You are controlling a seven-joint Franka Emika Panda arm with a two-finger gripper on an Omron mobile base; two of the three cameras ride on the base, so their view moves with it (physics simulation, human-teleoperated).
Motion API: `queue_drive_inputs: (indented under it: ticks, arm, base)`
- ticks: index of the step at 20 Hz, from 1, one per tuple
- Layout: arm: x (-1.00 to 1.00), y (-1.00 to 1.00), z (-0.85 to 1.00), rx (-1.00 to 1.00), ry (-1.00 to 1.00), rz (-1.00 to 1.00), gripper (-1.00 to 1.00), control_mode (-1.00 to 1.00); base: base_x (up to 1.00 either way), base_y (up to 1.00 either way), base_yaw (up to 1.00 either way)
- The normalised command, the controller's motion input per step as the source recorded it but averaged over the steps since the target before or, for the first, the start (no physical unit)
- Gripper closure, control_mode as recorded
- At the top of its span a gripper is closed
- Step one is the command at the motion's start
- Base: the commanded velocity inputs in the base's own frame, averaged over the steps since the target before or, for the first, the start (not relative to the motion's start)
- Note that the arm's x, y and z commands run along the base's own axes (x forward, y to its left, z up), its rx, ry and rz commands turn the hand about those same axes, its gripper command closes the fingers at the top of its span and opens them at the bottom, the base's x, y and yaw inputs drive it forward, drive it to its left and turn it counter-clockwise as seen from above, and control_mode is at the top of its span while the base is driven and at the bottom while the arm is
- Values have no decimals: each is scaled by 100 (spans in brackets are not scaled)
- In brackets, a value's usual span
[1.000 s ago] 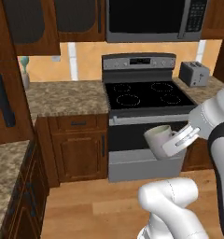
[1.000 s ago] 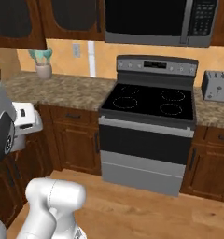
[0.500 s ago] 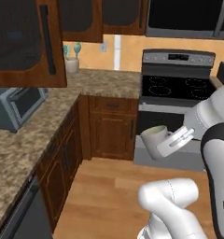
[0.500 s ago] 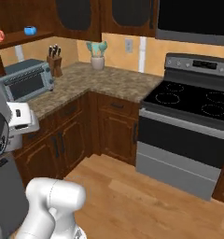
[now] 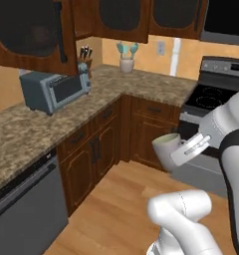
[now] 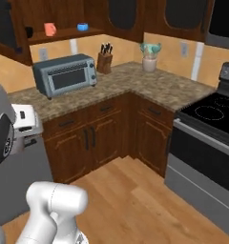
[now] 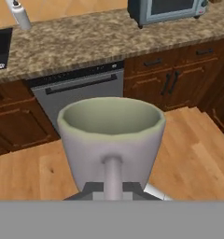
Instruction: Gather all objects into one cabinet and sort the glasses and bowls to opposite sides.
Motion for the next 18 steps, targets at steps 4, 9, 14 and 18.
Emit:
queue_drive_inputs:
  ticks: [4, 9, 14, 18]
  arm:
    - [0, 0, 0, 0, 0, 0, 100, 100]
    - [0, 0, 0, 0, 0, 0, 100, 100]
    - [0, 0, 0, 0, 0, 0, 100, 100]
    - [0, 0, 0, 0, 0, 0, 100, 100]
  base:
    - [3, -43, 43]
    - [58, -49, 18]
    - [100, -77, 0]
    - [89, -39, 0]
